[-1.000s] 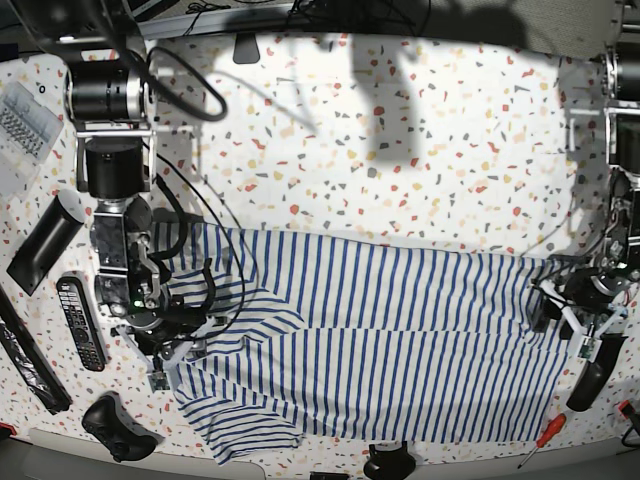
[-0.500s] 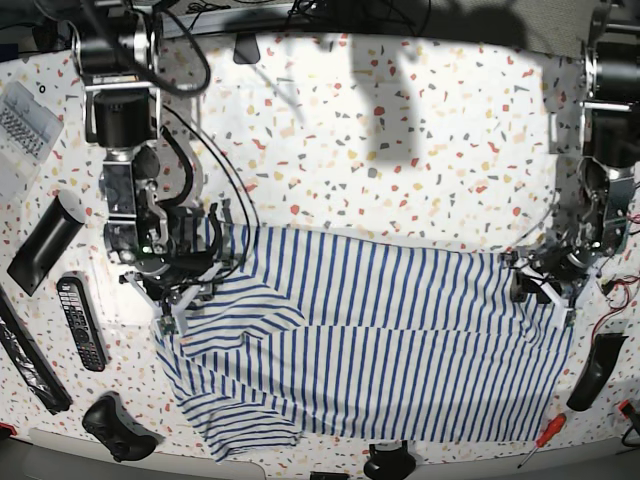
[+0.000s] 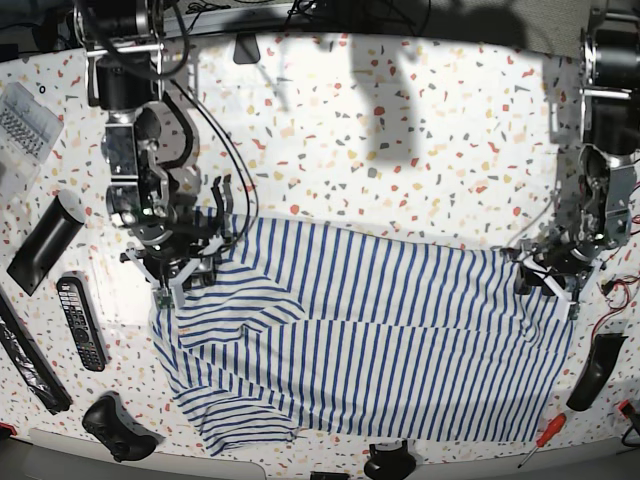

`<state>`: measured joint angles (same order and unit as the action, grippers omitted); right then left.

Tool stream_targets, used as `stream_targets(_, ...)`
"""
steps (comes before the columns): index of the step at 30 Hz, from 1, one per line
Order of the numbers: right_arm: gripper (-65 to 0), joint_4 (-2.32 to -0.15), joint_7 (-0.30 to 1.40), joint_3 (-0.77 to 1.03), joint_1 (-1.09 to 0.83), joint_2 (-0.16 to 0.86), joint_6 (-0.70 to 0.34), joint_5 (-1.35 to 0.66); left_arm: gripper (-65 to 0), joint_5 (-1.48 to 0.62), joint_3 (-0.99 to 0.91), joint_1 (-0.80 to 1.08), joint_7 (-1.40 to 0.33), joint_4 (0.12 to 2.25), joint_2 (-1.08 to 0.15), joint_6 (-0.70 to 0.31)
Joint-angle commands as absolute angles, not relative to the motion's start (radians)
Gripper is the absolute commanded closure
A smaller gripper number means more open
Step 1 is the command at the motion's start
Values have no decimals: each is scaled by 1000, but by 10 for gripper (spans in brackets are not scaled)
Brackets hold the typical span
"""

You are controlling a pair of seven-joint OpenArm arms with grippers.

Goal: Layout the t-shirt on the table in an organized manner, then fold the t-shirt properly
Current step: 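Regrasp the shirt edge with both grippers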

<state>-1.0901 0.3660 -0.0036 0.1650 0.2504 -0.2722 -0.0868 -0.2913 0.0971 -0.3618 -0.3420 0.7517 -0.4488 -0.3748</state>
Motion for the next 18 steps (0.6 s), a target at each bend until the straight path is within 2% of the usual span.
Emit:
stream_targets(1, -218, -1108, 408, 0, 153, 267, -276, -74, -279, -272, 100, -326, -451, 764, -464, -382)
stream_targets(8, -218, -1244, 421, 0, 57, 316, -276, -75, -279, -294, 100, -174, -480, 962, -499, -374)
stream_targets(18, -218, -1370, 435, 1, -117, 353, -275, -75, -279, -342, 92, 68, -562, 1248, -521, -279)
